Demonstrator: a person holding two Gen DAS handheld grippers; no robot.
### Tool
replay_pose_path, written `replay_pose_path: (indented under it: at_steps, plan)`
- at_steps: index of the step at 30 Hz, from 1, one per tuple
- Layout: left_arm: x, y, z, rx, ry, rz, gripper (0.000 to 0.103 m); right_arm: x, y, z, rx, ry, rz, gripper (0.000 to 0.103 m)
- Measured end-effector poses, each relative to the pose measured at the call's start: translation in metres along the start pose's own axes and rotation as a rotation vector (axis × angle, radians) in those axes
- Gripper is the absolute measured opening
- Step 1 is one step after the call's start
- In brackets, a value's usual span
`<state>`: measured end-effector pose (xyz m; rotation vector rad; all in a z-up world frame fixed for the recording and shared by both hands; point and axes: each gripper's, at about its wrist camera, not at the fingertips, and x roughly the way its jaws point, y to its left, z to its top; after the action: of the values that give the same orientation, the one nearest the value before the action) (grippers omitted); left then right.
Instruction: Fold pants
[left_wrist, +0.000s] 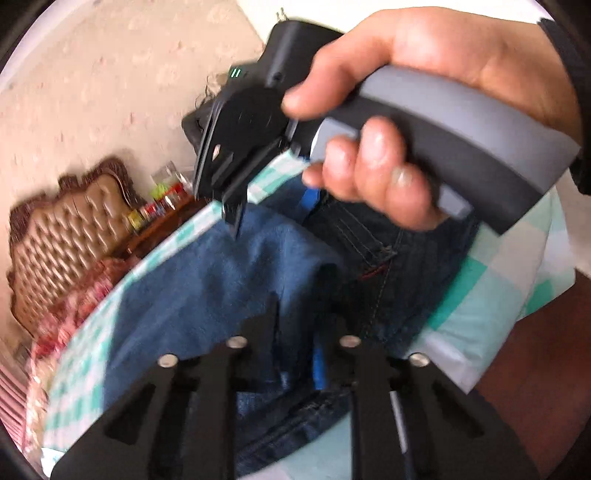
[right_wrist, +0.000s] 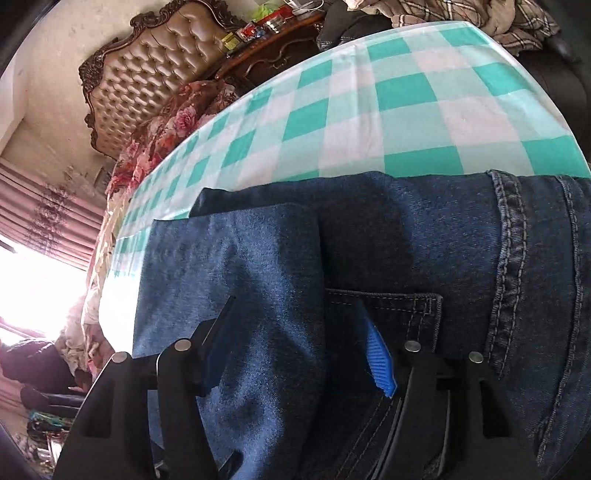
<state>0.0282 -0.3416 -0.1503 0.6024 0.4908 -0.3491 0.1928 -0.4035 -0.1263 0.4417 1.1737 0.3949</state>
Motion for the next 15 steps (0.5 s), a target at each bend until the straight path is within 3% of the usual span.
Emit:
replay_pose_path:
  at_steps: [1,2,6,11,15]
  plan:
    - [-0.003,-0.002,0.001,0.029,-0.014,0.024,0.012,-0.002,-0.001,0.0,-0.008,-0.001,-0.006,0.044]
    - [-0.007,-0.005,0.003,0.047,-0.024,0.038,0.012,-0.003,0.0,0.001,-0.015,0.007,0.002,0.027]
    - [-0.013,-0.003,0.01,0.069,-0.044,0.077,0.011,-0.011,0.011,0.008,-0.044,-0.008,0.018,0.012]
    - [-0.028,0.0,0.041,0.088,-0.122,0.112,0.011,-0.06,0.017,0.015,-0.076,-0.101,0.065,0.01]
    - [-0.034,-0.026,0.075,0.129,-0.205,0.058,0.011,-0.11,-0.01,0.011,-0.041,-0.198,0.049,0.009]
